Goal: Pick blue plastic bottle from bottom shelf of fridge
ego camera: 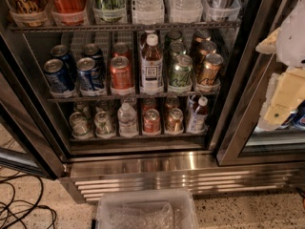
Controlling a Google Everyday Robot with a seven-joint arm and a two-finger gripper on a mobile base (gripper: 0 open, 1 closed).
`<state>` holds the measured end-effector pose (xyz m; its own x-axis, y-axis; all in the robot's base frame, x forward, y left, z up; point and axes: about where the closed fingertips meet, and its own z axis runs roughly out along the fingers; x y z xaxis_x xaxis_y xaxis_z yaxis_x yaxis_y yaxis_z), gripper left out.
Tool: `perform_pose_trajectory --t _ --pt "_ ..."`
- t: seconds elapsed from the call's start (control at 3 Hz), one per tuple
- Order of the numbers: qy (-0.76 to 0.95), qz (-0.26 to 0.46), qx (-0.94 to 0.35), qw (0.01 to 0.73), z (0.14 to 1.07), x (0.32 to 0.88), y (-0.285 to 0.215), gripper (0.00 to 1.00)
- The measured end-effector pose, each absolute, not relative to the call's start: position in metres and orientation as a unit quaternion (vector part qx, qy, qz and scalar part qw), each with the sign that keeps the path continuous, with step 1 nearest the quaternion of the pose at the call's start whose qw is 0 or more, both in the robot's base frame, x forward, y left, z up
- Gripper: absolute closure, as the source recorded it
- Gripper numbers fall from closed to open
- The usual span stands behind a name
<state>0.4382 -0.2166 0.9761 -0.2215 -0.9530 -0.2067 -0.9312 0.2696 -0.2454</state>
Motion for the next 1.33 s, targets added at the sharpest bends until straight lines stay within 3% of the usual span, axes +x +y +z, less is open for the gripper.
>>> perform_pose_trajectory --t 0.67,1.33 --pt "0.778 -0.033 -0.611 0.145 0.963 0.433 -0.211 0.0" --pt "0.78 0.044 -0.601 0.167 0.876 0.383 -0.179 0.0"
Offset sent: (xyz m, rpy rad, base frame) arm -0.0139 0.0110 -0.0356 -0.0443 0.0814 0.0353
